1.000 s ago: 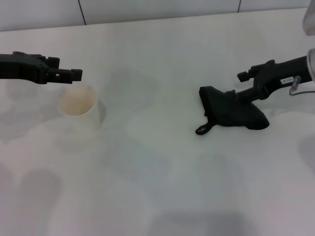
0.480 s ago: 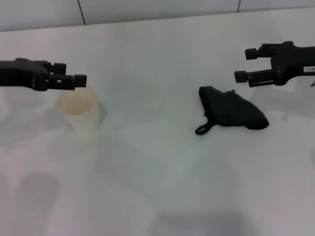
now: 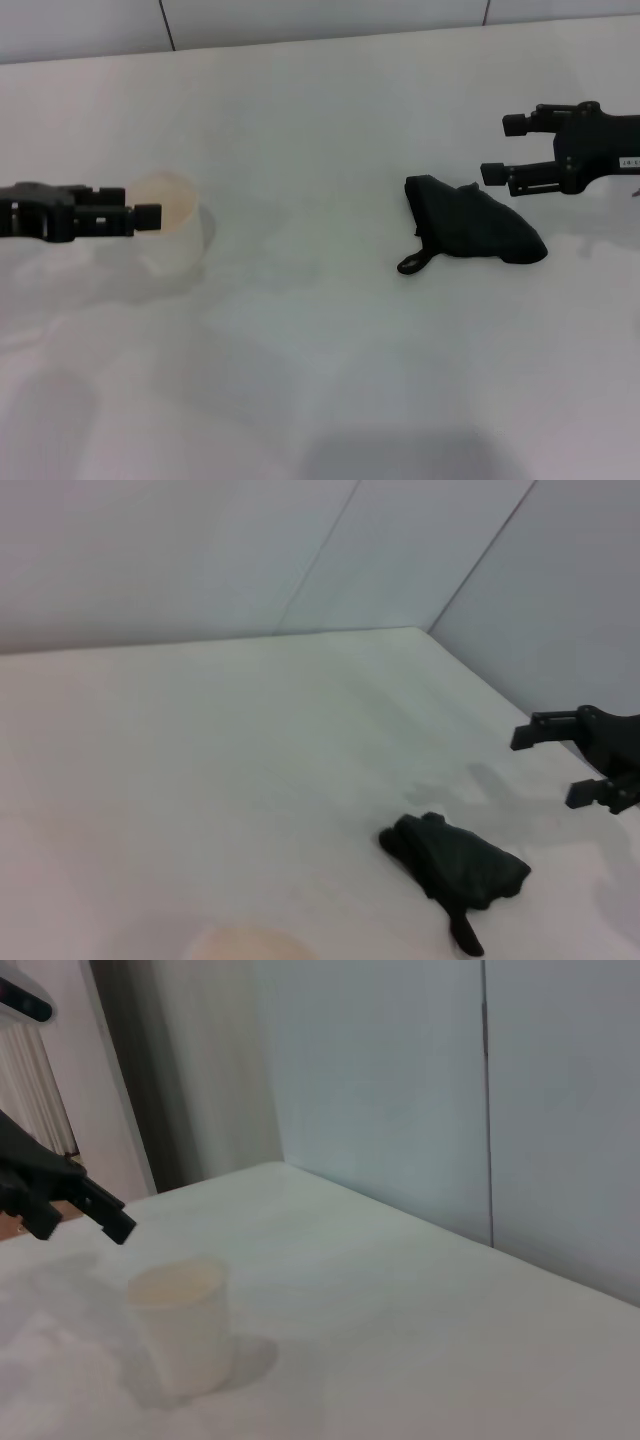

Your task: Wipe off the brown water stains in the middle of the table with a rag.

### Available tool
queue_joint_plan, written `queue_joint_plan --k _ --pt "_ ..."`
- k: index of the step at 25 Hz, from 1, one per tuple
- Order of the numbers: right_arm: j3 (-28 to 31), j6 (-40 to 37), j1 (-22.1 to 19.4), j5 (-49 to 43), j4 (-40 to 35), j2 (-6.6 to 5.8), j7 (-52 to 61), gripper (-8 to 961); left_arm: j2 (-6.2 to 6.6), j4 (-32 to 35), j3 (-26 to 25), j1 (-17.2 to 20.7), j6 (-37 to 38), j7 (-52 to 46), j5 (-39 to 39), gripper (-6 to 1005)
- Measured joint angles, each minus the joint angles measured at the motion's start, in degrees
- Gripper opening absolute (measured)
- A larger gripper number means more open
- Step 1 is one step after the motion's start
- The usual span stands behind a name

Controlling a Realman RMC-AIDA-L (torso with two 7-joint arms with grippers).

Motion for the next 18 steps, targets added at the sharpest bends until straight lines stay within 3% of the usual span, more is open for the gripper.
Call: queue_joint_plan --k 18 --pt "0.0 2.2 -3.1 -3.0 -2.3 0.2 -7.7 825 0.06 0.7 0.1 3.3 -0.2 0.0 0.3 880"
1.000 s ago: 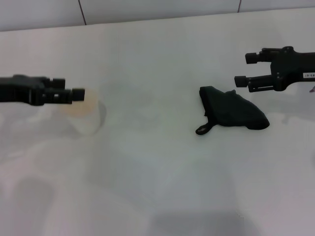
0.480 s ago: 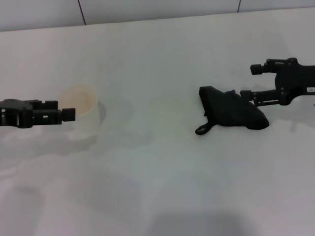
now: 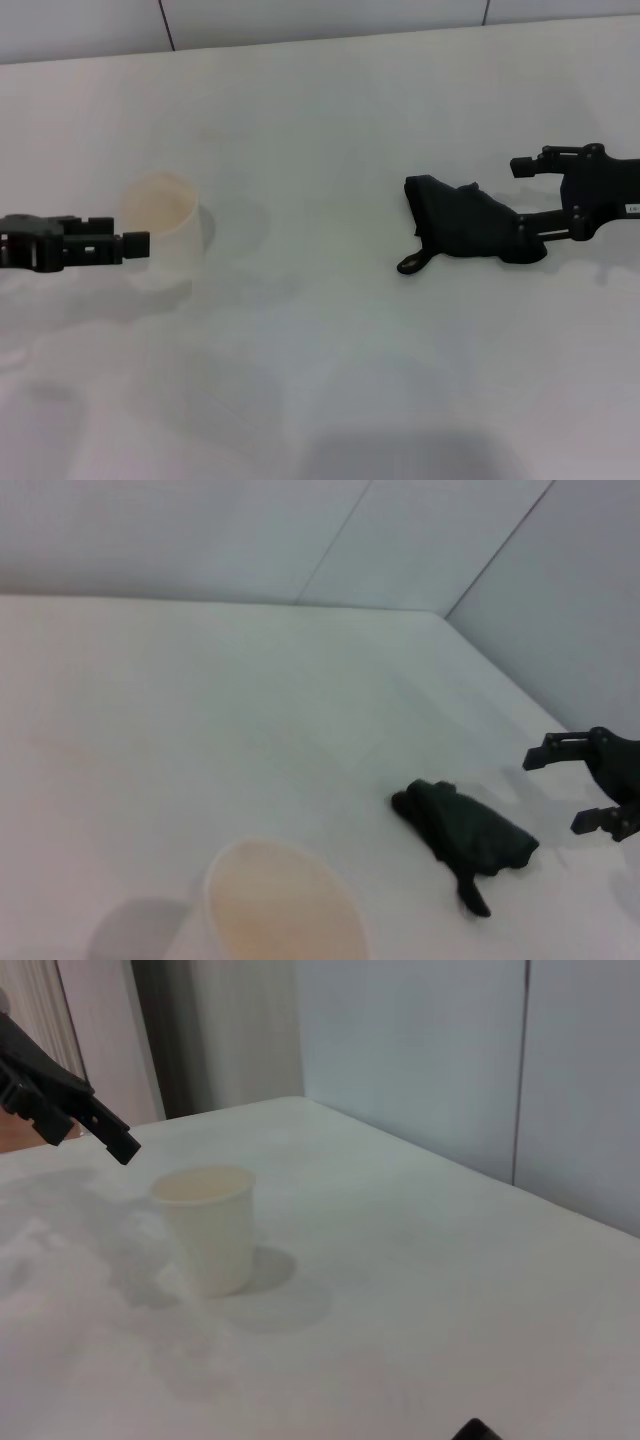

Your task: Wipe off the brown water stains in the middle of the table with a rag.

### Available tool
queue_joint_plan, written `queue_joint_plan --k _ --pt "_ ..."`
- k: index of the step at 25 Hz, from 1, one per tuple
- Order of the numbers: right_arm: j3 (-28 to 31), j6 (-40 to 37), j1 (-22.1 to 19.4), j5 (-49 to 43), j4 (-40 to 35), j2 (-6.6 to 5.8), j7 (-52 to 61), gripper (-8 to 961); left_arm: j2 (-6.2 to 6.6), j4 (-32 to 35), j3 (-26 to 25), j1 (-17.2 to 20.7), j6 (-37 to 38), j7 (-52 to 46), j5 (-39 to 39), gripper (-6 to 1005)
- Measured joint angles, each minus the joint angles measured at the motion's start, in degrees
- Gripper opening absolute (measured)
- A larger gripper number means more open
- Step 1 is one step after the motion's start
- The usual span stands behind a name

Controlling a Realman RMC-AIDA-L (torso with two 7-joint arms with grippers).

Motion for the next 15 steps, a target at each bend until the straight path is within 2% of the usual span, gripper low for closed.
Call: queue_joint_plan --k 15 --pt "0.0 1.6 -0.1 -0.7 -1.3 -0.11 -0.9 825 0.21 0.0 0.0 1.5 -0.9 -0.3 0.4 880"
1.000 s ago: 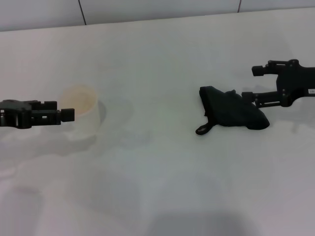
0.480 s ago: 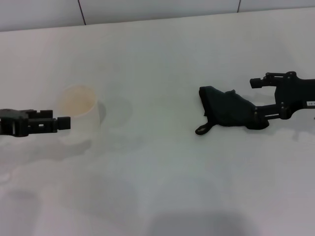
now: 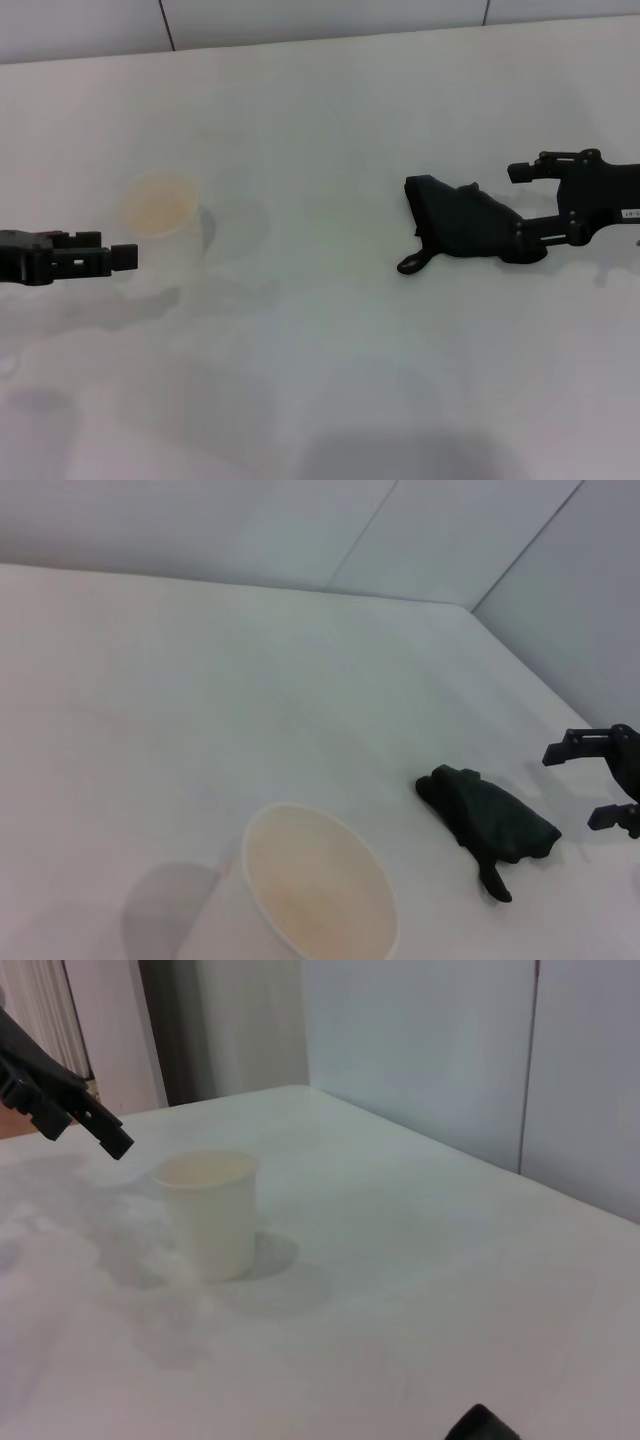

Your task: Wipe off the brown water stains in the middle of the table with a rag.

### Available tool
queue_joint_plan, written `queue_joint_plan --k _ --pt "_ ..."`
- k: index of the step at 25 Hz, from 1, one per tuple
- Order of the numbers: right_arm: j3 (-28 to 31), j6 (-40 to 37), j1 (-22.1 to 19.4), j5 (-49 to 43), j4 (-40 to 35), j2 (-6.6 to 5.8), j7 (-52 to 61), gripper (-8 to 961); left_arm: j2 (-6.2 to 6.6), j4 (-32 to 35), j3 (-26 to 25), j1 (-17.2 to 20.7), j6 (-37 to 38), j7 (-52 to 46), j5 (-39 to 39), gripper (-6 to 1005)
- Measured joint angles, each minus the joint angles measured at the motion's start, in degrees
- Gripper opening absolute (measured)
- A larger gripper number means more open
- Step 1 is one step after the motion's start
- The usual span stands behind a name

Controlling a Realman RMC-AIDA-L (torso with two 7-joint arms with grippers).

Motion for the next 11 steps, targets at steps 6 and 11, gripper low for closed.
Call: queue_joint_plan --k 6,11 --pt "0.0 0.1 0.1 -0.7 0.0 -0.06 -0.6 826 0.11 0.0 0.0 -0.4 0.0 -0.1 0.5 880" --pt "0.0 0.4 0.0 -0.9 -0.3 0.07 -1.2 826 0.03 0.1 0.0 -0.3 -0.6 -0.2 0.6 880"
